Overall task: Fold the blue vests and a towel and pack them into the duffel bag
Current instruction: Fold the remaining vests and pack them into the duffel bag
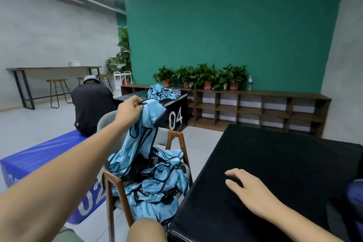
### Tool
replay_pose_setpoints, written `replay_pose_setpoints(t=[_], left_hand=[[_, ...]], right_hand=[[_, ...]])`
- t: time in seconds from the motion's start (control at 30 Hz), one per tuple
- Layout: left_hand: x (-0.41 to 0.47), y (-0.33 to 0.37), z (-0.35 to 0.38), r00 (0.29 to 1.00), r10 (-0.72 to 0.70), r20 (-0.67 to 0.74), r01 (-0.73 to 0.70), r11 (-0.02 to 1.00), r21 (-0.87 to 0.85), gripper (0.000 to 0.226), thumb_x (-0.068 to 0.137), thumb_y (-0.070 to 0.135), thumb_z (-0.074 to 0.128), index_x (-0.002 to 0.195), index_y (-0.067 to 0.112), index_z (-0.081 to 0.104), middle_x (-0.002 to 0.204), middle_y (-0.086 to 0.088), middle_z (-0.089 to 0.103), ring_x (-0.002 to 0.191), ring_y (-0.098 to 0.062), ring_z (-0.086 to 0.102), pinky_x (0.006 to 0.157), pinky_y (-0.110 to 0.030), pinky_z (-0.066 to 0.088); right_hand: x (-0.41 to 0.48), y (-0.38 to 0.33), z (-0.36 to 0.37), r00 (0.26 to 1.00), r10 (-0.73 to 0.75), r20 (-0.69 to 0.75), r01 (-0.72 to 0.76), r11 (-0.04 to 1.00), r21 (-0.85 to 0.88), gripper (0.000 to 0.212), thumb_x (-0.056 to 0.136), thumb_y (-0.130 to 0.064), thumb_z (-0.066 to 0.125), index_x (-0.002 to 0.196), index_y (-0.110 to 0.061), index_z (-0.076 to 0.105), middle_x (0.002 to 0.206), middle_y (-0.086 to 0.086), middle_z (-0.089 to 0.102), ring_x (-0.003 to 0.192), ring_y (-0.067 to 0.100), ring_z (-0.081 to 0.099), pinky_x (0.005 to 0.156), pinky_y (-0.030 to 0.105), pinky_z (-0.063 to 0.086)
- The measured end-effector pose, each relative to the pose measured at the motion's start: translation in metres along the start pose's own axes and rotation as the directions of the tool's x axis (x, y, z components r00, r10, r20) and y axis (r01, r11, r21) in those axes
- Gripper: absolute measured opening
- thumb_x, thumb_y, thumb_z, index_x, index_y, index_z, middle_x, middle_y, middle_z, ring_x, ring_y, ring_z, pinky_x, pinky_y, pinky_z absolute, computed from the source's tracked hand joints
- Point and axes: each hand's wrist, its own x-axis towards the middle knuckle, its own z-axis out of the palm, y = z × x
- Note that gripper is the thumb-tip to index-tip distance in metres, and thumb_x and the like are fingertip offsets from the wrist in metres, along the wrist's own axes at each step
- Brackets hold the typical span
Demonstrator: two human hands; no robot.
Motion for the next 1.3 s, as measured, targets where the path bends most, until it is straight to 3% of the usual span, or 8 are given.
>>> replay_pose_setpoints(t=[0.23,0.4,0.53,0.67,0.8,0.97,1.1,1.3], left_hand=[[-0.011,0.082,-0.018,0.995,0.090,0.051,-0.084,0.990,-0.112,0.009,0.102,0.019,0.063,0.101,0.026,0.068,0.088,-0.008,0.075,0.079,-0.023,0.064,0.071,-0.038,0.049],[-0.022,0.132,-0.017,0.981,0.177,0.074,-0.164,0.973,-0.164,0.006,0.101,0.019,0.064,0.101,0.022,0.070,0.080,0.007,0.072,0.075,-0.015,0.060,0.066,-0.031,0.045],[-0.031,0.167,-0.012,0.968,0.231,0.100,-0.204,0.954,-0.220,0.008,0.101,0.021,0.065,0.099,0.024,0.072,0.085,0.008,0.075,0.081,-0.013,0.067,0.073,-0.033,0.052],[-0.040,0.200,-0.008,0.946,0.292,0.139,-0.236,0.918,-0.319,0.007,0.101,0.024,0.065,0.097,0.026,0.071,0.084,-0.002,0.077,0.075,-0.016,0.062,0.074,-0.035,0.051],[-0.055,0.235,-0.009,0.905,0.380,0.192,-0.274,0.865,-0.420,0.006,0.099,0.023,0.065,0.097,0.024,0.071,0.092,-0.017,0.075,0.072,-0.017,0.054,0.073,-0.036,0.044],[-0.076,0.272,-0.012,0.846,0.481,0.232,-0.323,0.807,-0.494,0.007,0.099,0.028,0.065,0.097,0.029,0.072,0.095,-0.013,0.076,0.075,-0.017,0.060,0.074,-0.037,0.049],[-0.085,0.287,-0.013,0.826,0.509,0.243,-0.334,0.788,-0.517,0.010,0.094,0.034,0.064,0.099,0.031,0.072,0.097,-0.018,0.073,0.072,-0.021,0.055,0.071,-0.041,0.047],[-0.094,0.293,-0.005,0.836,0.498,0.230,-0.338,0.798,-0.500,0.004,0.098,0.030,0.068,0.096,0.031,0.072,0.089,-0.005,0.076,0.071,-0.015,0.058,0.072,-0.037,0.050]], right_hand=[[-0.001,-0.049,-0.052,0.994,-0.100,-0.054,0.103,0.992,0.068,0.025,0.108,-0.042,0.058,0.131,-0.038,0.066,0.127,-0.025,0.064,0.121,-0.010,0.056,0.101,0.012,0.041],[-0.005,-0.070,-0.073,0.986,-0.134,-0.098,0.144,0.983,0.112,0.027,0.107,-0.042,0.058,0.132,-0.036,0.067,0.125,-0.024,0.065,0.117,-0.010,0.058,0.107,0.022,0.048],[-0.004,-0.084,-0.090,0.978,-0.102,-0.182,0.146,0.959,0.244,0.021,0.106,-0.040,0.062,0.125,-0.035,0.068,0.120,-0.019,0.067,0.111,-0.008,0.060,0.094,0.012,0.047],[0.010,-0.100,-0.117,0.970,-0.069,-0.232,0.154,0.916,0.371,0.033,0.099,-0.055,0.066,0.127,-0.039,0.065,0.121,-0.017,0.069,0.114,0.001,0.064,0.103,0.036,0.055],[0.019,-0.123,-0.148,0.967,-0.031,-0.253,0.160,0.847,0.507,0.052,0.093,-0.062,0.072,0.134,-0.031,0.065,0.122,-0.014,0.072,0.113,0.004,0.068,0.098,0.034,0.058],[0.021,-0.135,-0.170,0.943,0.025,-0.331,0.184,0.791,0.584,0.064,0.081,-0.069,0.078,0.125,-0.023,0.072,0.118,-0.007,0.078,0.109,0.013,0.074,0.101,0.041,0.059],[0.014,-0.133,-0.183,0.896,0.045,-0.442,0.240,0.789,0.566,0.037,0.096,-0.046,0.074,0.105,-0.010,0.078,0.112,0.016,0.078,0.090,0.017,0.070,0.083,0.036,0.056],[0.003,-0.130,-0.217,0.823,0.005,-0.568,0.303,0.842,0.446,0.032,0.106,-0.038,0.063,0.100,-0.010,0.077,0.096,0.000,0.079,0.082,0.015,0.069,0.078,0.036,0.056]])
